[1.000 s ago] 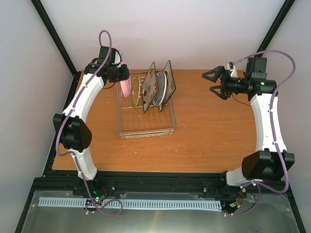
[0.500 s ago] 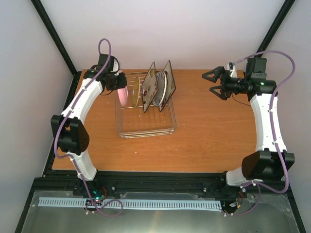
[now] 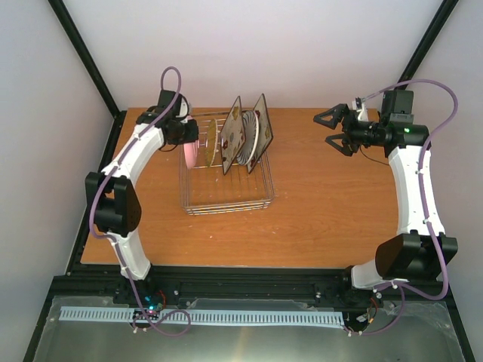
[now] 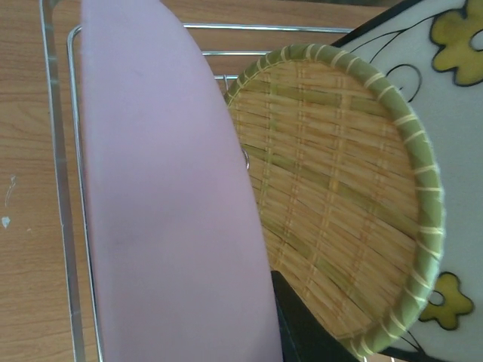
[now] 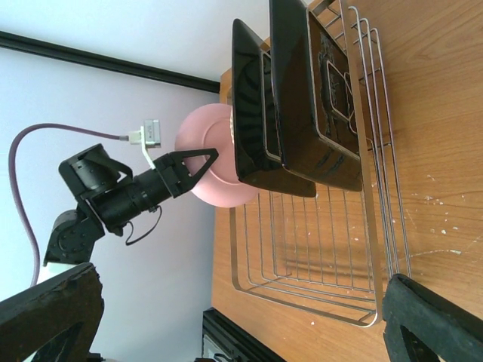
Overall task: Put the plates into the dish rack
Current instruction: Insert the plate into the dish rack.
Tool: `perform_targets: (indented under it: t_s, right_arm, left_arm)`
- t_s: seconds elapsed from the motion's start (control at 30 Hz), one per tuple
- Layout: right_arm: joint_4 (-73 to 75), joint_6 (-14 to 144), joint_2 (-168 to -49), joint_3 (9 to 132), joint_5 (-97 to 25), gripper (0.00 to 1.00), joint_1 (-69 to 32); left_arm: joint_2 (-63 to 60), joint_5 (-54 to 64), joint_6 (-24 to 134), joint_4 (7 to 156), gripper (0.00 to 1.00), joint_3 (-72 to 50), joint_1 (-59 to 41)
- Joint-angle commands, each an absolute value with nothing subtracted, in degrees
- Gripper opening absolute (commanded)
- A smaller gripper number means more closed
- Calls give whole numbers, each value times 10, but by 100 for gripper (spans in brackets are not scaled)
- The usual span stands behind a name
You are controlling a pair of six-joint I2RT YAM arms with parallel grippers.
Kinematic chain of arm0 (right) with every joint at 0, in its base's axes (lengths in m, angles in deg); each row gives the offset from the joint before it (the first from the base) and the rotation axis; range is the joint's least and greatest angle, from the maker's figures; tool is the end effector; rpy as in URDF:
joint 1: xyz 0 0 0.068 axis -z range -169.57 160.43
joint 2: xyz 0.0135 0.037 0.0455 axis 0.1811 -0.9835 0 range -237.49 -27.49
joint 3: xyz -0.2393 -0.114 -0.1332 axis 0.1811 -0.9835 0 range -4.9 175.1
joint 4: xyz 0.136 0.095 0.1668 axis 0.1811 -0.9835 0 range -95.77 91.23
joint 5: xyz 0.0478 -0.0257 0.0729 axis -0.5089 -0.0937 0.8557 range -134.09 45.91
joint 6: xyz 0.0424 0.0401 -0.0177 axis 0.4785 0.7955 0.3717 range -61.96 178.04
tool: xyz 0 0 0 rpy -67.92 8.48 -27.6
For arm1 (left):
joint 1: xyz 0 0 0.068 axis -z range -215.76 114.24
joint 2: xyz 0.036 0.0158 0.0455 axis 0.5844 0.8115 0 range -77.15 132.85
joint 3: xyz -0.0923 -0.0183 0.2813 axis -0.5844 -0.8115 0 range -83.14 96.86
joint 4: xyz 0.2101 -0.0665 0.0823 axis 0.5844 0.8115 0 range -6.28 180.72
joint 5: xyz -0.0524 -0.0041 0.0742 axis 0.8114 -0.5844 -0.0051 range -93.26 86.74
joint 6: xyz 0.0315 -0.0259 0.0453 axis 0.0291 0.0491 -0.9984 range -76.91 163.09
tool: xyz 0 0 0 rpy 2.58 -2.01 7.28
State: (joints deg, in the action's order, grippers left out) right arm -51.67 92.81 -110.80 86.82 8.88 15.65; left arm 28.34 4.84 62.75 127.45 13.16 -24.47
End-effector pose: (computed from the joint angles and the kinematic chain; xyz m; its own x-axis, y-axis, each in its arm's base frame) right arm 0.2666 0.0123 0.4201 -0.8654 0.4240 -0.2671 -0.0229 0.4990 0.8663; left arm 0.3836 -0.0832 0.3212 -0.8300 -0.1739 -0.5299 -0.0022 0.9512 -0.3087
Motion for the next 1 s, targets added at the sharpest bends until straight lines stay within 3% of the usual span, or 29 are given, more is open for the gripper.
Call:
perform_targets:
  t_s: [0.0, 0.17, 0.23, 0.3, 0.4, 0.5, 0.83, 0.97]
  right_arm:
    - [-510, 922, -1100, 865, 89, 100, 161]
    - [-510, 922, -1101, 869, 89, 100, 162]
    - [-511, 922, -1101, 869, 89, 100, 162]
    - [-511, 921, -1101, 870, 89, 100, 162]
    - [-511, 922, -1101, 870, 89, 100, 162]
    - [-509, 922, -1103, 869, 90, 100, 162]
    - [-507, 917, -1101, 867, 90, 100, 162]
    - [-507, 903, -1093, 856, 78, 100, 162]
  left_arm:
    - [309, 31, 592, 1255, 2, 154, -248]
    - [330, 36, 586, 1249, 3, 164, -246]
    - [336, 35, 586, 1248, 8, 169, -244]
    - [336, 37, 585, 1244, 17, 175, -242]
    - [324, 42, 588, 1237, 44, 183, -241]
    - [307, 51, 588, 1231, 62, 194, -242]
    - [231, 98, 608, 1241, 82, 235, -250]
    - [176, 87, 608, 1260, 99, 246, -258]
